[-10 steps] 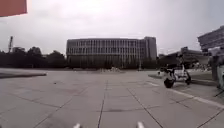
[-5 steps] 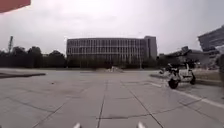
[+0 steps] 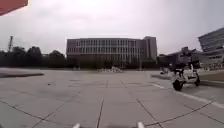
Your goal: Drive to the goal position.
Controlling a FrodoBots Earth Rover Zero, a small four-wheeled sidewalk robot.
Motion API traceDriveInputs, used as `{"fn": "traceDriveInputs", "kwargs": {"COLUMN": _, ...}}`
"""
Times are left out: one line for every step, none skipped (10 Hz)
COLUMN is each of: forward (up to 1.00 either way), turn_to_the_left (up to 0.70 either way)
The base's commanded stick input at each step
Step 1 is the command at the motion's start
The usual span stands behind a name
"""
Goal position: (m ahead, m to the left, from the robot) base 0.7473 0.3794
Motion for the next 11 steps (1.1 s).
{"fn": "traceDriveInputs", "kwargs": {"forward": 0.45, "turn_to_the_left": -0.16}}
{"fn": "traceDriveInputs", "kwargs": {"forward": 0.45, "turn_to_the_left": 0.00}}
{"fn": "traceDriveInputs", "kwargs": {"forward": 0.45, "turn_to_the_left": 0.00}}
{"fn": "traceDriveInputs", "kwargs": {"forward": 0.45, "turn_to_the_left": 0.00}}
{"fn": "traceDriveInputs", "kwargs": {"forward": 0.45, "turn_to_the_left": 0.00}}
{"fn": "traceDriveInputs", "kwargs": {"forward": 0.45, "turn_to_the_left": 0.00}}
{"fn": "traceDriveInputs", "kwargs": {"forward": 0.45, "turn_to_the_left": 0.00}}
{"fn": "traceDriveInputs", "kwargs": {"forward": 0.45, "turn_to_the_left": 0.00}}
{"fn": "traceDriveInputs", "kwargs": {"forward": 0.45, "turn_to_the_left": 0.00}}
{"fn": "traceDriveInputs", "kwargs": {"forward": 0.45, "turn_to_the_left": 0.00}}
{"fn": "traceDriveInputs", "kwargs": {"forward": 0.45, "turn_to_the_left": 0.00}}
